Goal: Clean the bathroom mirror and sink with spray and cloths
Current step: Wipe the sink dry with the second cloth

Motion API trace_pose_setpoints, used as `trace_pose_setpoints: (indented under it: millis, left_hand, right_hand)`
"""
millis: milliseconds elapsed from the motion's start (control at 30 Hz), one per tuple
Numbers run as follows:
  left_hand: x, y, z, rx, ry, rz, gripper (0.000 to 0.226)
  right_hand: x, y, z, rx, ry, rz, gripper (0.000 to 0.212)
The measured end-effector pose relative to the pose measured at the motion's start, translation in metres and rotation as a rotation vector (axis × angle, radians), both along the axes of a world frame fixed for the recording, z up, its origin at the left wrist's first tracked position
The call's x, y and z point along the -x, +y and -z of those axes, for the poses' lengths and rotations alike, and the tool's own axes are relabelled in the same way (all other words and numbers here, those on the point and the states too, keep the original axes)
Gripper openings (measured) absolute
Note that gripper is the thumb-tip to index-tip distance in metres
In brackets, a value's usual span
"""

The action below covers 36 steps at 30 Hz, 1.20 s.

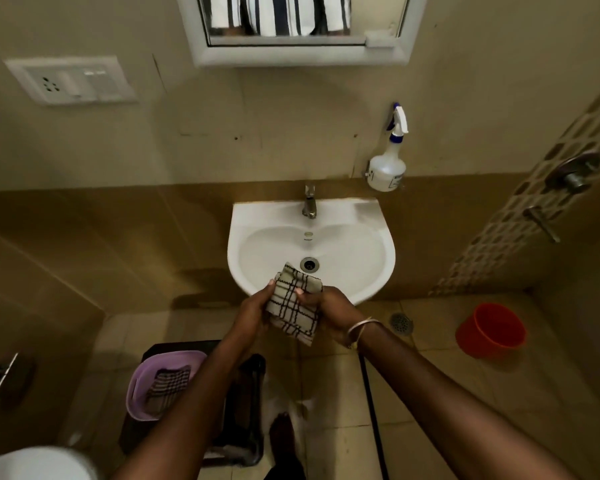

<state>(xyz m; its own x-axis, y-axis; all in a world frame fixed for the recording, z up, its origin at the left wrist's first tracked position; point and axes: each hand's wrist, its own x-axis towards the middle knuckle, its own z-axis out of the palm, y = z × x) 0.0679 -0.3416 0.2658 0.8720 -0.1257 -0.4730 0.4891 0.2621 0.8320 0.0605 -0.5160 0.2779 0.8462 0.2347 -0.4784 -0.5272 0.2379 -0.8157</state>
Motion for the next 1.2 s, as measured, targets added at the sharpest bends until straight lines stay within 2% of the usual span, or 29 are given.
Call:
trace_pose_setpoints:
  millis: [67, 200, 367, 500, 567, 767, 933, 1100, 1200]
  left_hand:
    - [0.013, 0.002, -0.013, 0.071, -0.016, 0.084, 0.049]
    - [0.038, 0.005, -0.031, 0.086, -0.053, 0.167, 0.048]
    - [0.063, 0.012, -0.046, -0.03, -0.085, 0.029, 0.041]
    - [0.079, 0.026, -0.048, -0.057, -0.06, -0.095, 0.032]
    - [0.084, 0.039, -0.041, -0.078, -0.04, -0.138, 0.033]
    - [0.095, 0.084, -0.01, -0.103, 0.035, -0.227, 0.032]
    - [0.094, 0.133, 0.017, -0.14, 0.08, -0.244, 0.028]
    - [0.078, 0.202, 0.055, -0.296, 0.151, -0.226, 0.013]
    - [0.067, 0.236, 0.087, -0.397, 0.196, -0.227, 0.013]
  right_hand:
    - [0.01, -0.004, -0.014, -0.079, 0.009, -0.045, 0.036]
    - [0.026, -0.006, -0.033, -0.068, -0.05, -0.103, 0.035]
    - [0.038, 0.009, -0.038, -0.049, -0.163, -0.092, 0.038]
    - [0.042, 0.027, -0.036, -0.064, -0.075, -0.029, 0.033]
    - [0.04, 0.036, -0.027, -0.017, -0.063, -0.087, 0.026]
    - [0.045, 0.075, -0.003, 0.18, -0.082, -0.244, 0.042]
    - [0.041, 0.13, 0.031, 0.278, -0.029, -0.185, 0.043]
    - [0.031, 0.199, 0.071, 0.366, 0.075, -0.098, 0.027]
    - [0.027, 0.243, 0.112, 0.468, 0.138, -0.047, 0.035]
